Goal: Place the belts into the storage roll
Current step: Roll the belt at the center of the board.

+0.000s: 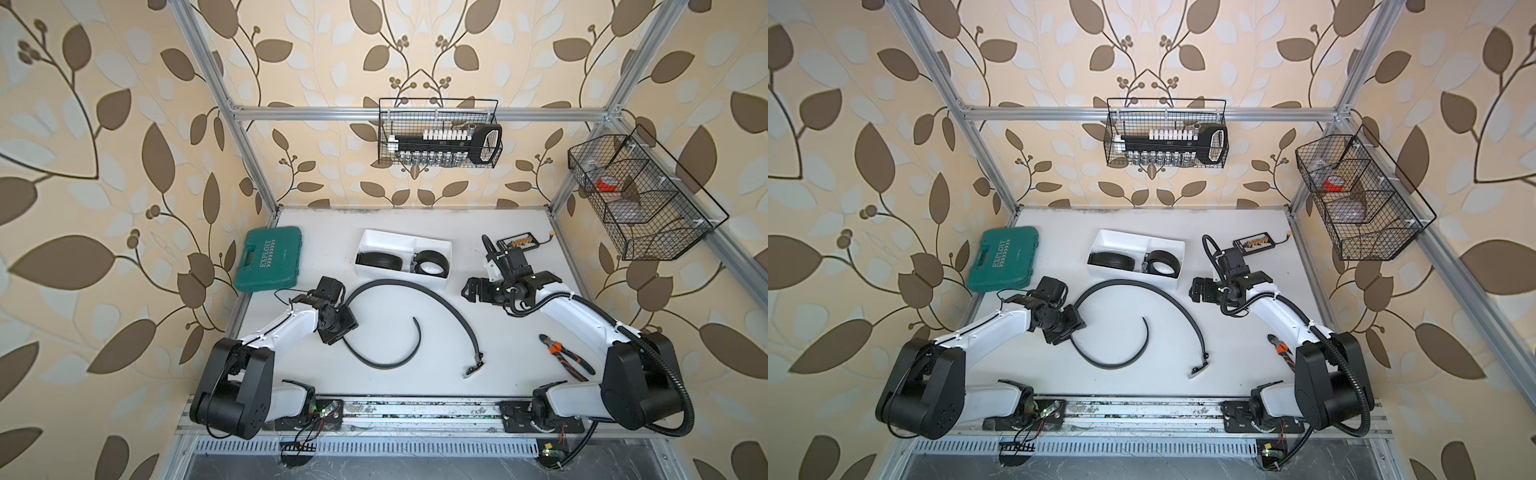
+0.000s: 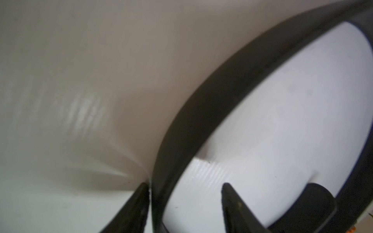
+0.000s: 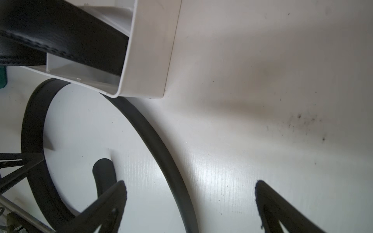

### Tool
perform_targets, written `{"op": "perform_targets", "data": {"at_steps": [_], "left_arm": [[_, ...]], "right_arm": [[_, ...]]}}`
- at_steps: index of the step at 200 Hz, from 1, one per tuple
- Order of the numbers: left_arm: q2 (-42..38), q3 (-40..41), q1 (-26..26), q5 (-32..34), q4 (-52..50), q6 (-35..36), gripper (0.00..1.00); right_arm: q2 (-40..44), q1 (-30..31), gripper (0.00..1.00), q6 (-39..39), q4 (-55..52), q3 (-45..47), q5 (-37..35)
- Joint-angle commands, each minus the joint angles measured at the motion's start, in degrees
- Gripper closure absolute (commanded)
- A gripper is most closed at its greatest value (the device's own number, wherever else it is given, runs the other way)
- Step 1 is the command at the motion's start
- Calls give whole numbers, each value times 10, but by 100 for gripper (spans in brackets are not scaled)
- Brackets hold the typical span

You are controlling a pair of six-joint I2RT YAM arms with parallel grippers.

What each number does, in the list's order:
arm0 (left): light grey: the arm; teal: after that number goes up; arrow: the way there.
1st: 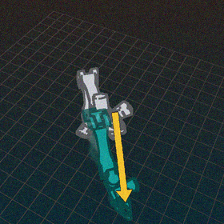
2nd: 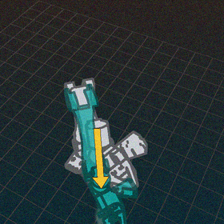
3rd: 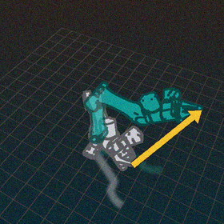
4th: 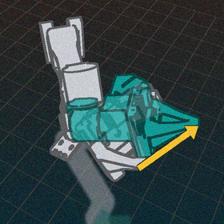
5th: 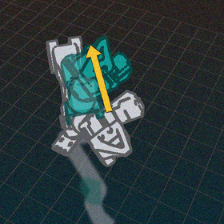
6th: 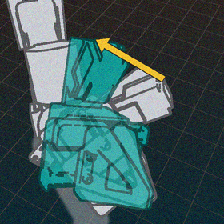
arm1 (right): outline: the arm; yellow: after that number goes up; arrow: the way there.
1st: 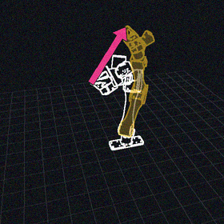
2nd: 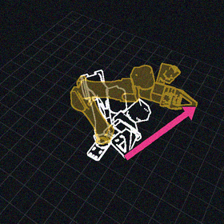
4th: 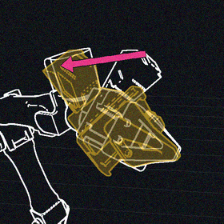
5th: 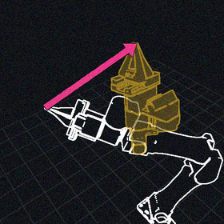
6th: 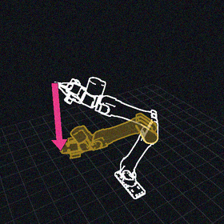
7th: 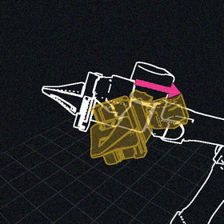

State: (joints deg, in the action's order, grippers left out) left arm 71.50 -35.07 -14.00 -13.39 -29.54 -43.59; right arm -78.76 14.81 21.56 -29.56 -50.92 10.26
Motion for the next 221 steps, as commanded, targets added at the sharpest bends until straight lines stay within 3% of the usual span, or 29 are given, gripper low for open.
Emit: {"op": "perform_targets", "data": {"at_steps": [1,22,40,60,93,138,178,204,221], "left_arm": [[-104,-13,-39,-21,-6,-12,1],[-192,-14,-133,14,11,15,1],[-189,-29,-217,20,17,51,1],[-129,-59,-299,20,4,96,1],[7,-130,-455,125,-35,152,3],[187,-210,-508,208,-141,153,15],[191,-196,-508,260,-162,102,54],[189,-196,-504,270,-167,67,98],[184,-190,-491,247,-148,31,100]], "right_arm": [[12,4,1,-9,-6,7,-11],[23,4,1,-14,-7,22,-8],[27,6,1,-15,-13,28,10],[42,15,1,-8,-17,32,28],[55,30,1,-9,-40,21,25],[59,30,1,-23,-53,23,13],[58,30,1,-26,-47,27,14],[55,30,1,-23,-40,31,18],[54,30,1,-23,-36,35,20]]}}
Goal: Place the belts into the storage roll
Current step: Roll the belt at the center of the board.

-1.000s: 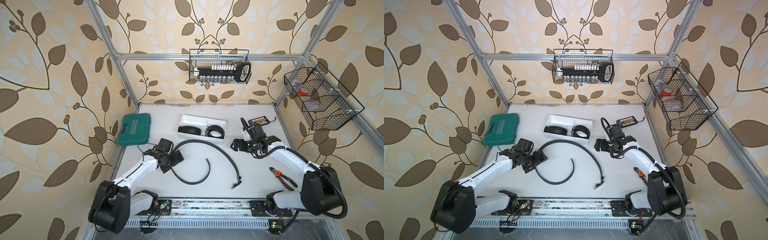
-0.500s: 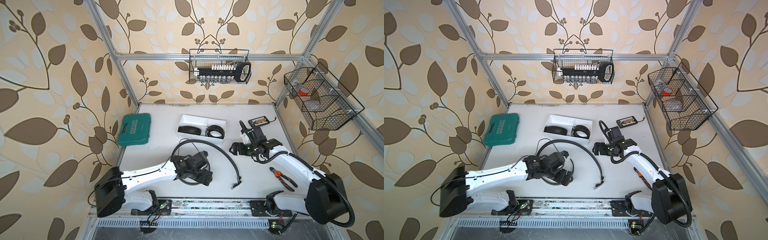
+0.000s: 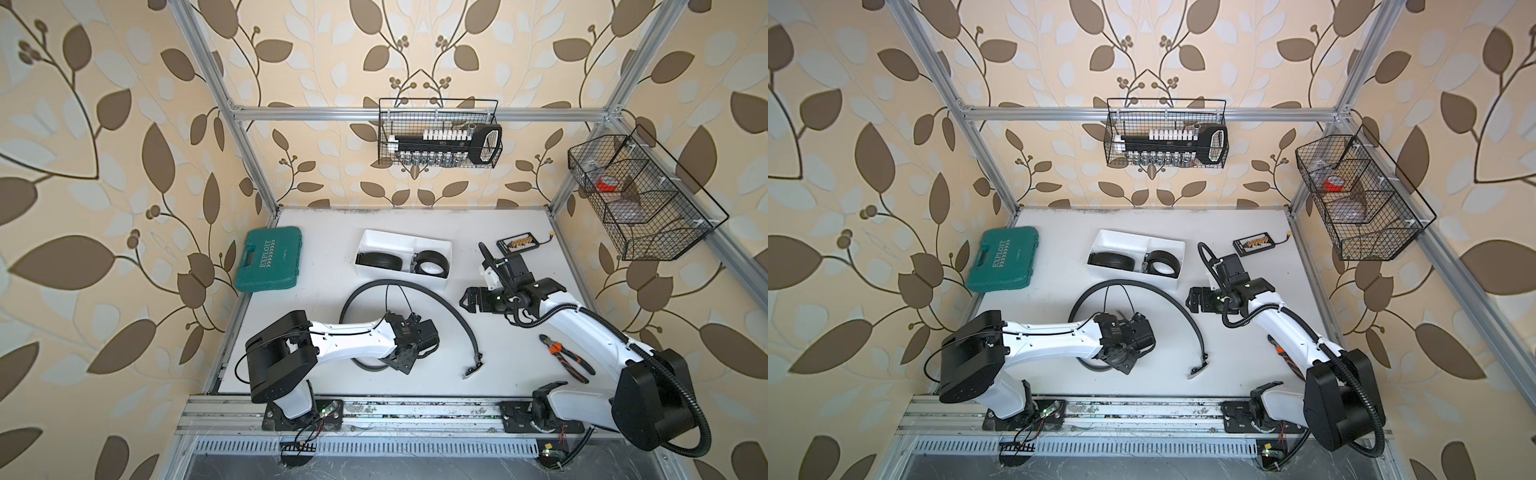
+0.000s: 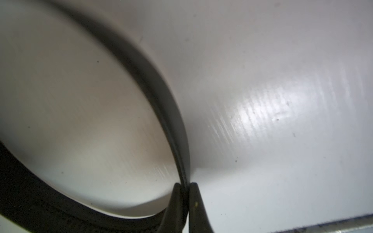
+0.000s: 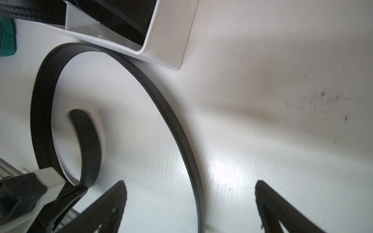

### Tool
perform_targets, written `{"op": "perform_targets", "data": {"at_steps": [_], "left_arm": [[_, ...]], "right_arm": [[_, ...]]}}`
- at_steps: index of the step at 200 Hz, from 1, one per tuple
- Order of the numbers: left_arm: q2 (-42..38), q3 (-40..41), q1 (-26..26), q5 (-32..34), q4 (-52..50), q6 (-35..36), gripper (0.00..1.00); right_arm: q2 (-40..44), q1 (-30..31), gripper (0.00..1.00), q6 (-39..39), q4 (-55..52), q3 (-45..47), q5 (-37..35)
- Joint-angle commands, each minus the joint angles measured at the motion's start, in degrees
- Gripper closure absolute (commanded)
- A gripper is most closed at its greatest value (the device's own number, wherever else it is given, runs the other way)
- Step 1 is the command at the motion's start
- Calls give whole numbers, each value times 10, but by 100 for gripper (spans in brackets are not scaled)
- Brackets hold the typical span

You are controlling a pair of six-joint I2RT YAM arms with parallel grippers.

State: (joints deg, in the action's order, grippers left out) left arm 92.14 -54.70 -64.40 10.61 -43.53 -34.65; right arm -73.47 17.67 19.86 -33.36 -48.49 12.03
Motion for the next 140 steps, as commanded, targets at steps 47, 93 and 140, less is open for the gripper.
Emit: {"op": "perform_targets", "data": {"at_steps": [47,93,140], "left_arm": [[-29,136,132,-201,348,-332,100],[-19,116,114,-235,468,-483,54],[-179,82,106,-147,254,-252,1]], "right_arm": [[1,2,1,-3,7,8,5],[11,0,1,-8,3,14,4],[11,-1,1,-10,18,31,6]]}}
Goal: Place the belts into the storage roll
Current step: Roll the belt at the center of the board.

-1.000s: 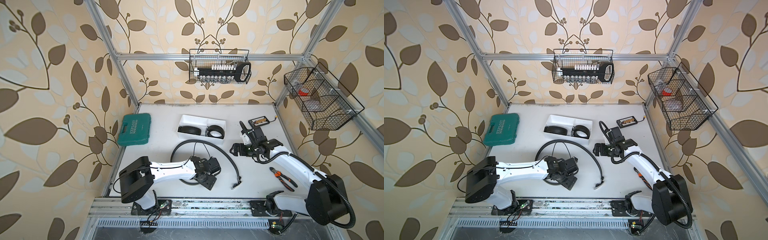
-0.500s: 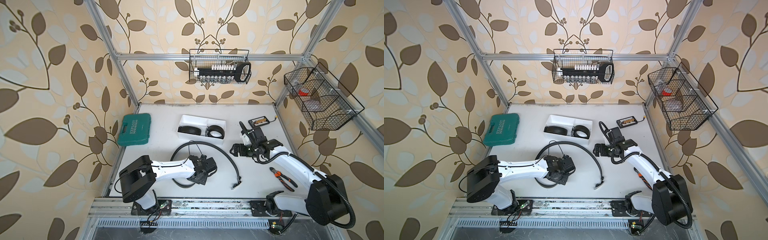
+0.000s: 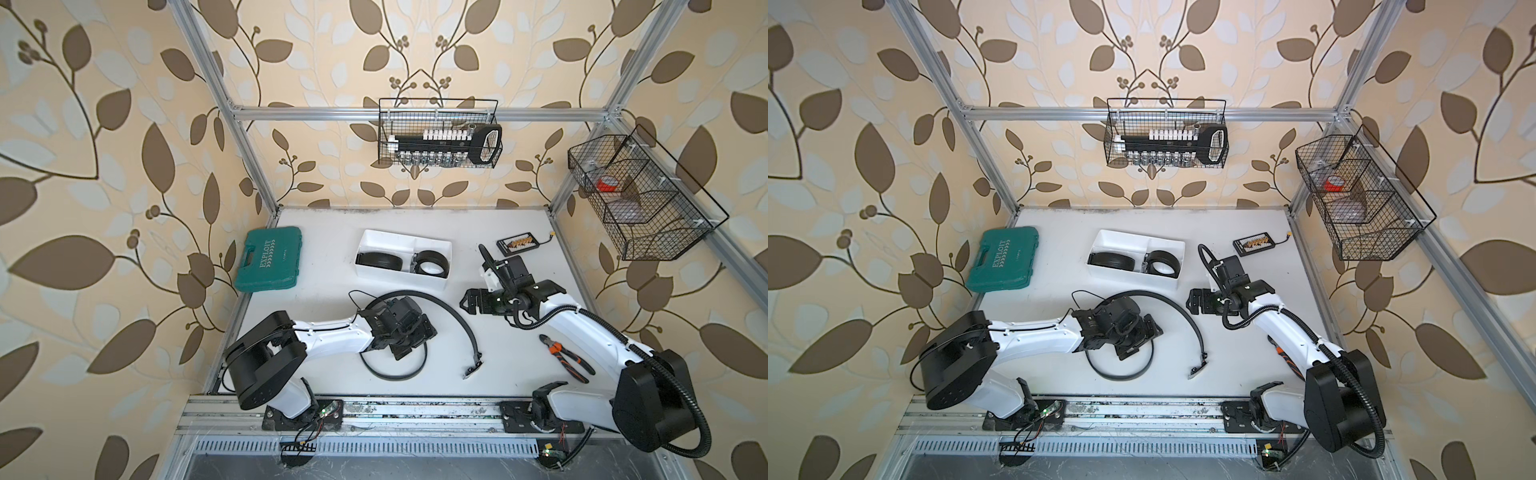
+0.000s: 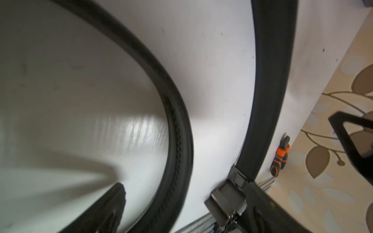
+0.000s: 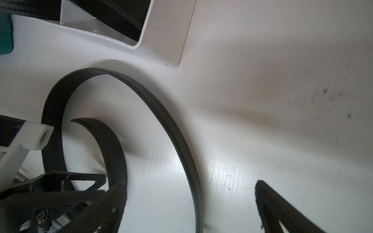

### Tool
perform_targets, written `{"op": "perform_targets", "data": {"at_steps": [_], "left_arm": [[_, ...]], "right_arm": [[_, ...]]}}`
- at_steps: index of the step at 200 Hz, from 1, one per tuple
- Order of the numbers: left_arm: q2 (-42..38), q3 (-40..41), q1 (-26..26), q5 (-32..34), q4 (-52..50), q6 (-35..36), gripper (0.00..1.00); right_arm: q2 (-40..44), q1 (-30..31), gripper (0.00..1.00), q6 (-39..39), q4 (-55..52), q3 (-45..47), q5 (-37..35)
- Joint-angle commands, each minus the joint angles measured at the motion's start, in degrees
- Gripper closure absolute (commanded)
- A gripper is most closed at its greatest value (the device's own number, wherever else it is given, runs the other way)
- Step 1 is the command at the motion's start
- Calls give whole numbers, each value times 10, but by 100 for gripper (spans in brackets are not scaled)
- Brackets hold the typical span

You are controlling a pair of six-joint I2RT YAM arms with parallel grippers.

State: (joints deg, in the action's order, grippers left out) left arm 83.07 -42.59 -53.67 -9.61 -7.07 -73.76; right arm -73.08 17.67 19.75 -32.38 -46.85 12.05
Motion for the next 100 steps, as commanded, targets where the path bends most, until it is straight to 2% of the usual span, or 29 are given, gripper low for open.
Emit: {"op": "perform_targets", "data": {"at_steps": [1,26,44,67,100], "left_arm": [[-90,-41,-1,59,-116,147,1],[-113,-71,-3,151,-202,382,1],[-103,-83,-4,156,-211,597,1],[-58,-128,-4,261,-246,774,1],[10,-174,-4,313,-284,1012,4]], "right_arm": [[6,-1,1,-9,8,15,6],[5,0,1,-10,10,9,7],[6,-4,1,-13,13,8,6],[6,-14,1,-15,23,13,18],[6,-28,1,-14,46,25,44]]}}
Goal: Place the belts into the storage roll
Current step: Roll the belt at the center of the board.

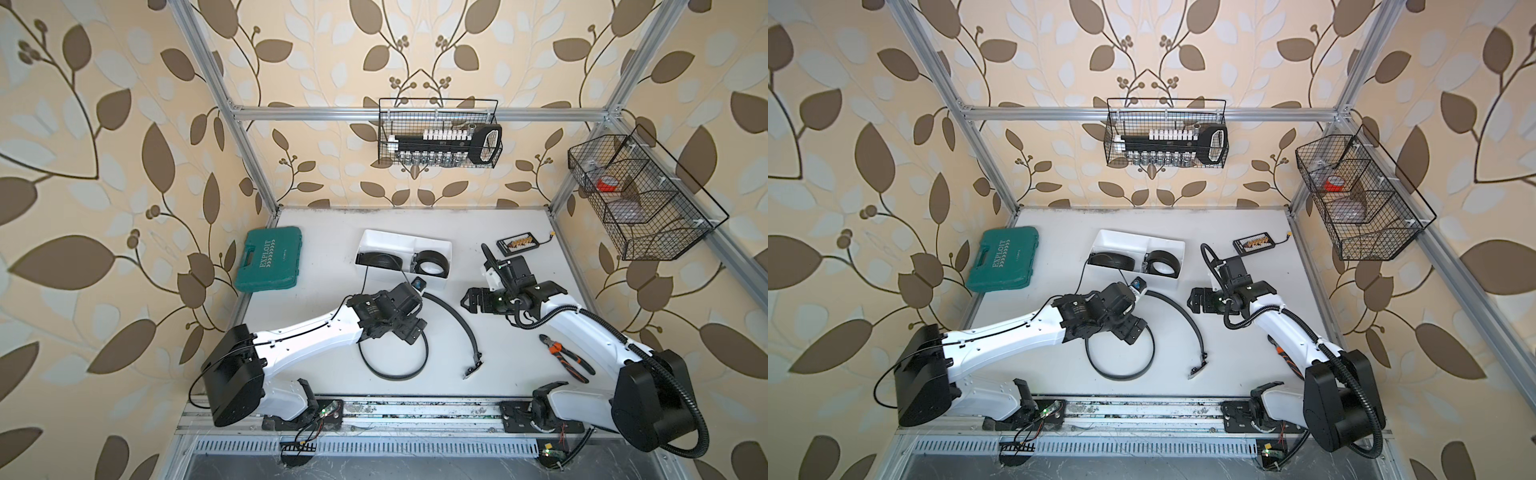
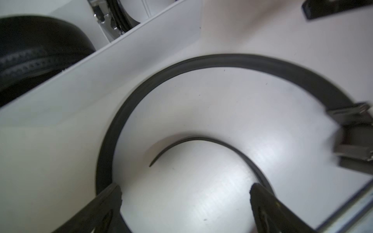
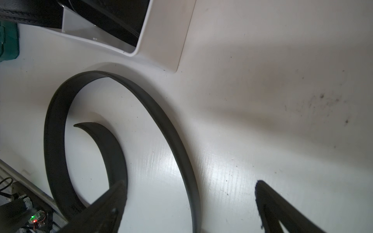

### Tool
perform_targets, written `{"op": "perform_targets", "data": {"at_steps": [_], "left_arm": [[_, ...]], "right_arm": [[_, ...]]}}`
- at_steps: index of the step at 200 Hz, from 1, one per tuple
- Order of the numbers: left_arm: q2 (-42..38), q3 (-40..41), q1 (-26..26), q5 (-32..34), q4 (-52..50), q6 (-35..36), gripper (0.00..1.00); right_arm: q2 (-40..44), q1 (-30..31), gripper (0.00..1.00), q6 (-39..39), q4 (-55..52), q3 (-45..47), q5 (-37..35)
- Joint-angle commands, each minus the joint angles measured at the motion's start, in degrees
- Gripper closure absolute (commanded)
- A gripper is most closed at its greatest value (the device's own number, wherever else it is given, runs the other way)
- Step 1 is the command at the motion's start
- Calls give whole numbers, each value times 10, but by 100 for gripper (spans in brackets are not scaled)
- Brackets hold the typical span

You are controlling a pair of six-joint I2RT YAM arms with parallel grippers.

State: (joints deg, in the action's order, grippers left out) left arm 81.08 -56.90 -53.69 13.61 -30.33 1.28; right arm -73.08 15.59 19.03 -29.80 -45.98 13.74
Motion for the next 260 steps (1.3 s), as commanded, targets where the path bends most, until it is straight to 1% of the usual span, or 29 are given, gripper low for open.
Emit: {"op": "perform_targets", "data": {"at_steps": [1,13,23,28,42,52,68,86,103,120,136,144,148,154,157,172,179,190,197,220,236,251,260], "left_arm": [[31,-31,-4,81,-51,267,4],[34,-24,-2,71,-38,329,6],[35,-17,2,55,-21,364,8],[37,-16,4,45,-17,375,10],[51,-19,9,22,-2,395,21],[67,-25,10,12,2,407,24],[94,-35,10,0,11,417,24],[116,-51,10,-41,19,418,24],[142,-64,10,-59,28,417,24],[172,-78,8,-83,28,414,25],[198,-88,5,-98,29,414,28],[209,-95,5,-105,27,413,34],[214,-98,5,-110,23,411,40],[222,-103,4,-115,19,408,52],[225,-105,4,-116,17,406,56],[232,-101,5,-121,9,402,64],[230,-91,6,-121,10,400,73],[219,-74,9,-121,13,395,91],[209,-62,11,-119,15,389,100],[167,-28,17,-97,27,361,100],[140,-12,24,-37,42,311,100],[119,-16,39,16,30,231,100],[108,-26,53,29,7,175,100]], "right_arm": [[6,-8,1,-7,21,17,28],[5,-10,1,-7,27,18,33],[4,-12,1,-7,34,19,40],[3,-14,1,-6,39,20,44],[1,-18,1,-5,49,23,52],[0,-22,1,-4,55,25,58],[0,-28,1,-3,65,31,67],[1,-32,1,1,72,38,70],[5,-35,1,9,80,46,70],[12,-37,1,16,96,62,73],[12,-36,1,18,102,70,77],[11,-37,1,19,105,74,79],[10,-37,1,19,107,75,81],[9,-36,1,20,108,76,81],[8,-37,1,19,108,76,81],[7,-37,1,18,107,74,84],[8,-37,1,18,108,75,87],[7,-37,1,18,107,74,85],[4,-37,1,17,106,74,84],[-3,-37,1,16,105,73,87],[-2,-36,1,15,102,70,84],[1,-34,1,13,98,68,83],[0,-30,1,12,96,67,79]]}}
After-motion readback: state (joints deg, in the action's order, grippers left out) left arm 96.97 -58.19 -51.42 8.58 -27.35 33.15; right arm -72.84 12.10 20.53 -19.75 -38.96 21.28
